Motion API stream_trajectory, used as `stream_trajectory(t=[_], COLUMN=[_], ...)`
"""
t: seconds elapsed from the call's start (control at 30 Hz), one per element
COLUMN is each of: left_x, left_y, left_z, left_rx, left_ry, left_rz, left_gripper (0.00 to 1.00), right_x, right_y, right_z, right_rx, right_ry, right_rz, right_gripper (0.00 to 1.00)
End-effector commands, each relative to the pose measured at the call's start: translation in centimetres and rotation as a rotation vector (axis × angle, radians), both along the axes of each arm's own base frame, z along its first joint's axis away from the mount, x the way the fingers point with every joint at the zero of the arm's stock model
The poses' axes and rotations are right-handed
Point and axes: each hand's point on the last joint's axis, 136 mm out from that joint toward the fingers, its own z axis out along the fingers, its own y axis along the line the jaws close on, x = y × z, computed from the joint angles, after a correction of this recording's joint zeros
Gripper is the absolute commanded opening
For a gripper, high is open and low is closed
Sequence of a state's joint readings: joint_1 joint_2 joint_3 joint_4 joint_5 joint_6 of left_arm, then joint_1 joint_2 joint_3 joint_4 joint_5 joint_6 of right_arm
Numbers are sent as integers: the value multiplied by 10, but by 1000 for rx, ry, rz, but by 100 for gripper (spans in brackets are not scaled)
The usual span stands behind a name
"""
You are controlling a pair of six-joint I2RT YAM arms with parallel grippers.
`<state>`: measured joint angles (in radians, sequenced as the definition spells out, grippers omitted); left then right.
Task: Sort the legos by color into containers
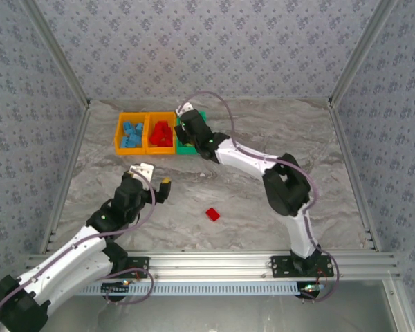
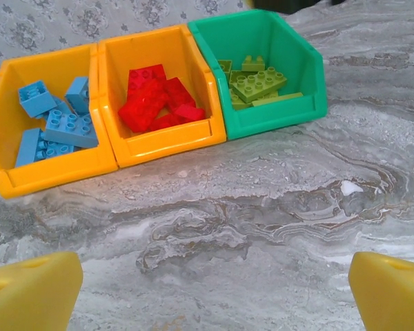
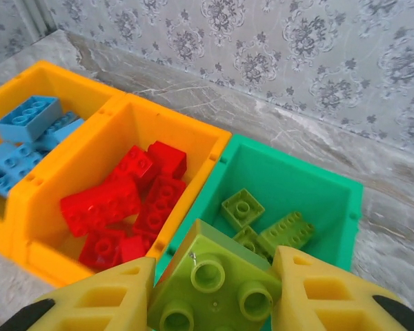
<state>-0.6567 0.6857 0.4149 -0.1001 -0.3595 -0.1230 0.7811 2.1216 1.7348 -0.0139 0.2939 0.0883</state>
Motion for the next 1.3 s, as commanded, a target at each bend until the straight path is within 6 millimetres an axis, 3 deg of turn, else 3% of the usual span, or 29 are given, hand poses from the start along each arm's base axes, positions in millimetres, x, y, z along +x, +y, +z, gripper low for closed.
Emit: stream_trajectory(t=[0.0,0.2,0.27,0.37,0.57,0.77,0.93,1.03,1.1,1.27], left_x=[2,2,2,3,3,4,-5,-19,-31,-66], left_y=[-5,-6,-6,-7,-7,-17,-58,-92,-113,-163], left_z=[6,6,6,5,3,1,-8,-17,-22,-45], left_rx=[-21,-20,-21,-17,-6,-22,-161,-216,-200,-92], left_ry=[-24,-23,-22,-19,-11,30,242,368,435,549], left_rz=[-17,-22,-24,-25,-27,-61,-174,-266,-309,-419], left_gripper=[99,99,99,99,99,99,99,99,99,99], right_x=[13,28,27,23,-2,-64,-144,-188,-213,-252], right_y=[13,21,21,18,3,-30,-76,-114,-146,-206], right_z=[-25,-43,-39,-25,20,65,74,66,47,23], right_rx=[-48,-77,-88,-91,-133,-130,-104,-53,-17,107], right_ry=[58,127,130,141,119,119,146,186,230,304], right_rz=[54,73,73,71,73,110,198,202,158,28], right_gripper=[35,43,55,67,69,79,94,100,100,100])
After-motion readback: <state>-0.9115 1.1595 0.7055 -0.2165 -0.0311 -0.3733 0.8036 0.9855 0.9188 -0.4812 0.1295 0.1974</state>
